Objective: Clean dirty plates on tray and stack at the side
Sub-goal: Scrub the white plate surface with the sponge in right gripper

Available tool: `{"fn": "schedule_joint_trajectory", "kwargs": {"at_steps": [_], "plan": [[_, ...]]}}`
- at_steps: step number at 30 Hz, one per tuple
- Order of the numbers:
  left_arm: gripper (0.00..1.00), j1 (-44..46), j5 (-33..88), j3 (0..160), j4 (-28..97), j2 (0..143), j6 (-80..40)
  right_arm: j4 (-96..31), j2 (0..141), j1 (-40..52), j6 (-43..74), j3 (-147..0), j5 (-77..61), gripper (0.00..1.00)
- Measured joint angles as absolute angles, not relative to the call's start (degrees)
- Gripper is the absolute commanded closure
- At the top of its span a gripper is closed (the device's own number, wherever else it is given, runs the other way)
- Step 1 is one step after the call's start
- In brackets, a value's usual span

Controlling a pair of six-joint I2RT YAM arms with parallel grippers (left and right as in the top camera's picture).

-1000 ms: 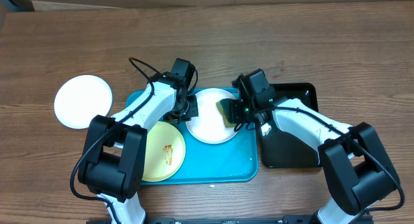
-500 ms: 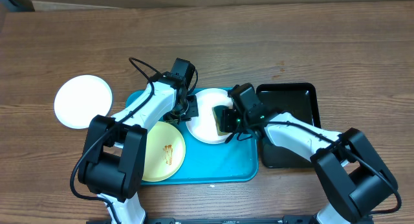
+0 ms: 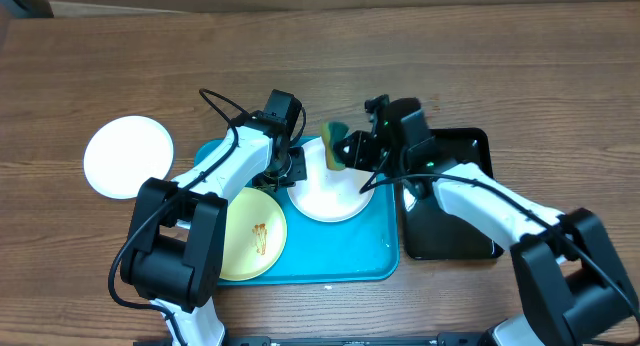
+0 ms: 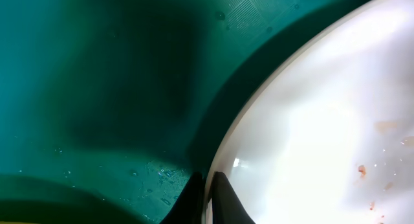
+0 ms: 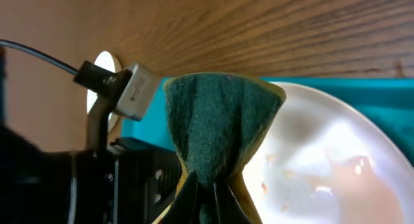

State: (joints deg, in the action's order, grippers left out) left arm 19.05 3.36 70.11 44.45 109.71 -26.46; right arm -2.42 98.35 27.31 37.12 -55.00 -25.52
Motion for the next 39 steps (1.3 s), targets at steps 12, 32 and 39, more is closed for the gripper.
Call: {"fn": "schedule_joint_trajectory", "kwargs": {"at_steps": [12, 32, 39], "plan": [[0.96, 19.05, 3.38, 70.11, 44.47, 109.71, -26.46, -3.84, 103.61, 30.57, 37.52, -55.0, -29.71, 0.96], [0.96, 19.05, 3.4, 70.11, 44.47, 109.71, -26.46, -0.95, 107.66, 30.74, 37.45, -55.0, -35.68, 0.96], [0.96, 19.05, 3.4, 70.11, 44.47, 109.71, -26.46, -1.63, 109.93, 30.72, 34.87, -55.0, -35.75, 0.96]]}}
